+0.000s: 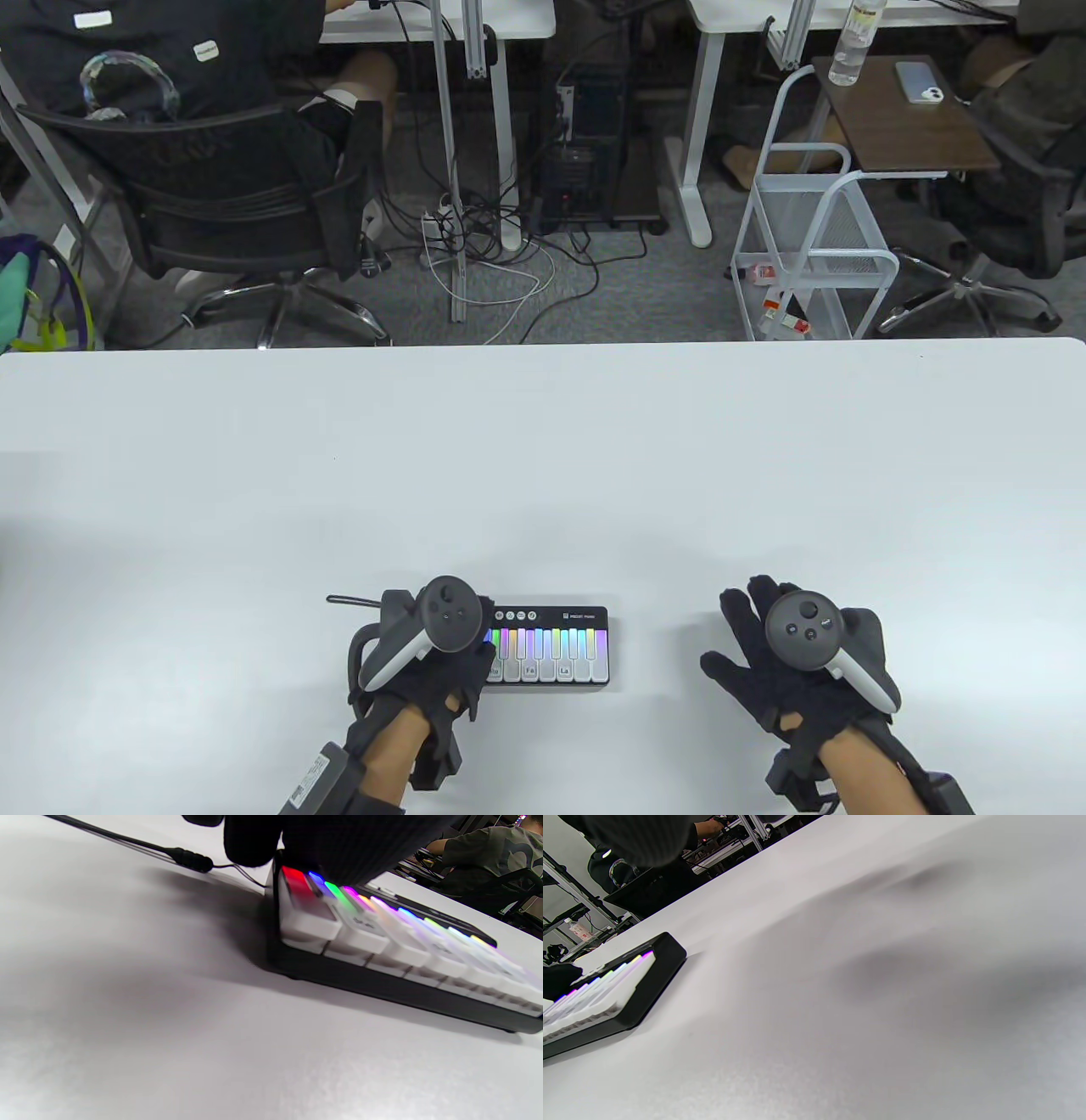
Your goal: Press Re-Fa-La on toy piano
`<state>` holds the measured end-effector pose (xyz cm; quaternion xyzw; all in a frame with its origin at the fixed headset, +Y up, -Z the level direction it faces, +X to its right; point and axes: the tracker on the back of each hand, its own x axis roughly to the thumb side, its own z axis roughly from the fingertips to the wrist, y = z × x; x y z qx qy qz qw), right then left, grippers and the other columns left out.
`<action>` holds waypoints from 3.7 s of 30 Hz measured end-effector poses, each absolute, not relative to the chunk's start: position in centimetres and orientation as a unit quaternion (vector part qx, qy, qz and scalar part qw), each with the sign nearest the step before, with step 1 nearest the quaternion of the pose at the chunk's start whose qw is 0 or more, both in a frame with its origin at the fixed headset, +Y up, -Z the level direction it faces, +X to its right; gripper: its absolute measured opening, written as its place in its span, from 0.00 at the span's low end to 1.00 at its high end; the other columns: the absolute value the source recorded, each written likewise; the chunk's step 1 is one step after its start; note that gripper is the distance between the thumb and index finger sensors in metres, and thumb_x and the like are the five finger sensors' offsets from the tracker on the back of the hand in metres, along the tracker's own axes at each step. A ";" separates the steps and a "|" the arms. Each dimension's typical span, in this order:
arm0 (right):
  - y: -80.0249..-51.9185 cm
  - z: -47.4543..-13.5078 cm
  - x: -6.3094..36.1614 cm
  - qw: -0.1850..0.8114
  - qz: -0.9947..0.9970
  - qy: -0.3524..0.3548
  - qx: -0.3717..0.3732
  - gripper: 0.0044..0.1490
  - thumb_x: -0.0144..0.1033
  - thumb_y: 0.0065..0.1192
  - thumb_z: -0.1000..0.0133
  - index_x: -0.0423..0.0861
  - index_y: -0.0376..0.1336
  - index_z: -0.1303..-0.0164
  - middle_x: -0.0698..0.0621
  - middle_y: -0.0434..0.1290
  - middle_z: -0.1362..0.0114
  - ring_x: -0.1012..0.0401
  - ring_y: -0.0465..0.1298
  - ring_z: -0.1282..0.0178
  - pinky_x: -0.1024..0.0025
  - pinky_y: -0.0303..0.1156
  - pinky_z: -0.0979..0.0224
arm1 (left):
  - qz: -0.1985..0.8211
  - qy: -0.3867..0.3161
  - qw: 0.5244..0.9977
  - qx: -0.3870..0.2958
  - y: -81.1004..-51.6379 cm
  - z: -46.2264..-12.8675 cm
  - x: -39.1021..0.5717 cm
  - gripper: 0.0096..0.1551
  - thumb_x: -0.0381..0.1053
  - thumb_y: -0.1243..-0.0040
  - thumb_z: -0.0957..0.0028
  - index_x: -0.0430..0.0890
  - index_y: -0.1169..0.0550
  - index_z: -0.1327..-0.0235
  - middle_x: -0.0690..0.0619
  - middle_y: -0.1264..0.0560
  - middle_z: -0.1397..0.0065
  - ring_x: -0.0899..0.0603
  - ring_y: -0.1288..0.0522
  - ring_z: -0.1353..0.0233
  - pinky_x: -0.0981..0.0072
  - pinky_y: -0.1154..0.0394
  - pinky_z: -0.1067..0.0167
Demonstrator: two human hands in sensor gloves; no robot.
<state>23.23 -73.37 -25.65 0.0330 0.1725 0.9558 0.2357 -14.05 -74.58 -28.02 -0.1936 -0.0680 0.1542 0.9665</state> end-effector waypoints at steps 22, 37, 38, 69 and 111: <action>-73.4 -25.6 23.2 0.234 0.956 0.172 0.036 0.53 0.61 0.55 0.52 0.50 0.42 0.21 0.44 0.32 0.16 0.38 0.30 0.17 0.30 0.33 0.23 | 0.130 -0.061 0.968 -0.205 -74.3 -28.1 -13.8 0.36 0.60 0.45 0.47 0.54 0.38 0.25 0.48 0.43 0.19 0.34 0.50 0.17 0.36 0.49 0.26; -73.4 -25.6 23.3 0.240 0.955 0.170 0.036 0.53 0.61 0.55 0.52 0.50 0.42 0.21 0.43 0.32 0.16 0.38 0.30 0.17 0.30 0.33 0.23 | 0.169 -0.069 0.972 -0.150 -71.6 -26.8 -17.8 0.42 0.63 0.45 0.48 0.54 0.45 0.23 0.49 0.48 0.16 0.34 0.51 0.17 0.36 0.49 0.26; -73.4 -25.6 23.3 0.240 0.955 0.170 0.036 0.53 0.61 0.55 0.52 0.50 0.42 0.21 0.44 0.32 0.16 0.38 0.30 0.17 0.30 0.33 0.23 | 0.172 -0.067 0.972 -0.145 -71.4 -26.7 -18.2 0.42 0.63 0.45 0.48 0.55 0.45 0.23 0.49 0.48 0.16 0.34 0.51 0.17 0.36 0.49 0.26; -74.5 -25.8 22.5 0.210 0.959 0.188 0.038 0.54 0.62 0.55 0.52 0.50 0.41 0.22 0.43 0.32 0.16 0.38 0.30 0.17 0.30 0.32 0.23 | 0.199 -0.030 0.967 -0.154 -74.9 -26.4 -23.2 0.45 0.65 0.44 0.49 0.55 0.48 0.23 0.50 0.53 0.16 0.35 0.55 0.17 0.35 0.52 0.26; -74.8 -25.9 22.4 0.210 0.957 0.195 0.039 0.54 0.62 0.55 0.52 0.50 0.41 0.22 0.43 0.32 0.16 0.38 0.30 0.17 0.30 0.32 0.23 | 0.193 -0.028 0.966 -0.170 -74.8 -26.4 -22.6 0.46 0.65 0.45 0.49 0.55 0.49 0.23 0.49 0.53 0.16 0.34 0.56 0.17 0.35 0.52 0.26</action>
